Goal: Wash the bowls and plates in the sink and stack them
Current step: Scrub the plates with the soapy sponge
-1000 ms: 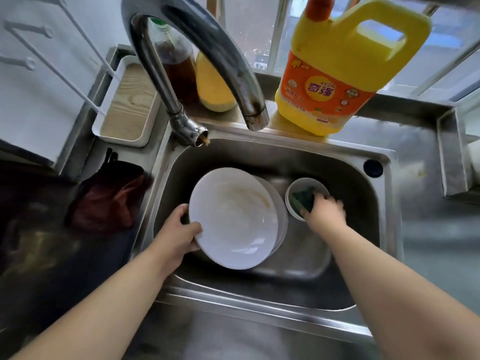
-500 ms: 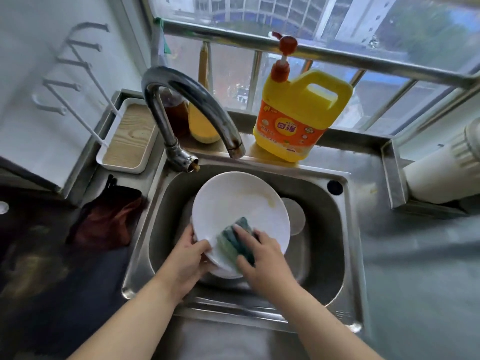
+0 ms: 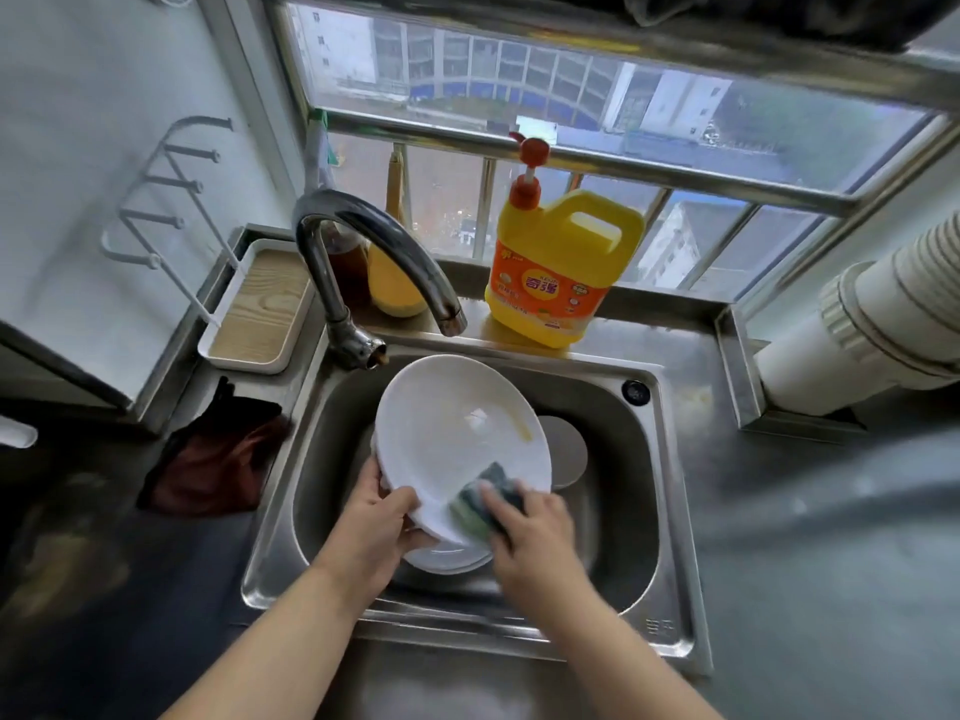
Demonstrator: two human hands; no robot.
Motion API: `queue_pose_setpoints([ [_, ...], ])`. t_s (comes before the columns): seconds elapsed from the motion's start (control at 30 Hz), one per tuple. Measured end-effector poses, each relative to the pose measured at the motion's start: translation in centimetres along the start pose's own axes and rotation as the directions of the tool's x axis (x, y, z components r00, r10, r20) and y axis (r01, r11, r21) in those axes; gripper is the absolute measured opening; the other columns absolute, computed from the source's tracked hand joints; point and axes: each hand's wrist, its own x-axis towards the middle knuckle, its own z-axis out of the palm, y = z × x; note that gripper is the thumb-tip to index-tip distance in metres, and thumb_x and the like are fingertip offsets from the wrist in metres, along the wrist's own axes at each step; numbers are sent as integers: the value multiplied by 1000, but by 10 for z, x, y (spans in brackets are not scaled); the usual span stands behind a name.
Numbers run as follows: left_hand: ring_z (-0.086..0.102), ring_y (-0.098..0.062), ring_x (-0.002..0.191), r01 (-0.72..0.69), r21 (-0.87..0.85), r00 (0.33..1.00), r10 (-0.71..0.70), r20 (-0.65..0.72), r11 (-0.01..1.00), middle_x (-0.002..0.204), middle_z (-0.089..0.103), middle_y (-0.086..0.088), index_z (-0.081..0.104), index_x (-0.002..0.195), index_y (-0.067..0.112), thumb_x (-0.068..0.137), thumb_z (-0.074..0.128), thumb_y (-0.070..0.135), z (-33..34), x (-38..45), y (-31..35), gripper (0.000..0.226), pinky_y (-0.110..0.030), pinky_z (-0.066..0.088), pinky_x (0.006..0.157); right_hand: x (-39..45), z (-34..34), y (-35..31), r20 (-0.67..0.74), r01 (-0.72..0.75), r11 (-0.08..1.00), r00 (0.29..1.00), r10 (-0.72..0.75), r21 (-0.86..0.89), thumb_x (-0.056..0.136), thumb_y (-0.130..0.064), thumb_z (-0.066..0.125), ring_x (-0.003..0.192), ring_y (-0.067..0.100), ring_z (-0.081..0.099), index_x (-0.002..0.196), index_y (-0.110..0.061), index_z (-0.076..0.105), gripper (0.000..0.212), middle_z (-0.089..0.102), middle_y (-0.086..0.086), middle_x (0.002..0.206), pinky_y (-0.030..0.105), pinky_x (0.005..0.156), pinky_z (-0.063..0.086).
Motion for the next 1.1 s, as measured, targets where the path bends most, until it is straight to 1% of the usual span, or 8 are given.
queue_pose_setpoints([
  [0.1, 67, -26, 85, 4, 6, 1000, -4, -4, 1000, 109, 64, -8, 52, 115, 31, 89, 36, -15, 0, -6, 2, 55, -33, 56, 49, -12, 5, -10, 102, 93, 993, 990, -99, 67, 94, -33, 41, 134, 24, 24, 140, -42, 40, 48, 31, 1, 150, 27, 112, 14],
  [0.17, 66, -26, 89, 5, -8, 1000, -5, -3, 1000, 108, 64, -6, 52, 116, 31, 89, 36, -15, -1, -9, 1, 56, -34, 56, 51, -8, -1, 4, 85, 116, 991, 989, -121, 61, 88, -33, 41, 132, 24, 30, 138, -44, 43, 51, 37, 1, 148, 26, 113, 18],
  [0.23, 62, -27, 98, 11, -15, 1000, -11, -10, 1000, 113, 62, -4, 52, 115, 34, 90, 37, -14, -2, -12, 1, 57, -38, 58, 56, 2, -10, 23, 54, 85, 994, 995, -82, -63, 85, -30, 40, 129, 27, 34, 138, -44, 43, 55, 39, 2, 147, 34, 113, 22],
  [0.37, 61, -29, 103, 17, -11, 1000, -17, 3, 1000, 119, 60, -6, 45, 130, 32, 91, 39, -12, 8, -15, 4, 60, -40, 59, 60, 14, -28, 23, 79, -84, 966, 991, 106, -245, 93, -22, 38, 135, 29, 20, 146, -43, 24, 59, 21, 2, 155, 36, 114, 12],
  [0.57, 71, -28, 85, -13, 14, 1000, 13, 18, 1000, 111, 66, -10, 47, 125, 31, 89, 37, -14, 16, -14, 14, 59, -38, 57, 56, -7, -12, -28, 99, 56, 995, 993, -64, 79, 88, -36, 34, 135, 19, 20, 144, -41, 33, 56, 26, -3, 152, 26, 113, 10],
  [0.67, 68, -29, 85, -5, 12, 1000, 5, -1, 1000, 106, 66, -8, 51, 115, 33, 89, 36, -15, 12, -16, 14, 57, -38, 57, 54, -3, -18, -10, 129, 94, 995, 987, -96, 19, 85, -34, 34, 136, 18, 21, 142, -47, 33, 58, 28, -4, 152, 23, 111, 10],
  [0.9, 63, -24, 86, 7, 49, 1000, -7, 12, 999, 106, 63, -4, 52, 112, 34, 89, 39, -13, 15, -19, 10, 54, -35, 55, 51, 23, -37, 21, 70, -171, 966, 980, 188, -194, 93, -30, 35, 136, 25, 20, 145, -44, 27, 54, 20, 0, 155, 35, 113, 14],
  [1.1, 69, -27, 77, 5, 54, 1000, -6, 15, 999, 101, 70, -10, 54, 114, 30, 87, 36, -14, 15, -12, 12, 55, -38, 56, 54, -2, -9, -20, 144, 74, 995, 986, -82, 65, 78, -43, 27, 135, 18, 20, 143, -46, 31, 64, 24, -5, 153, 22, 109, 12],
])
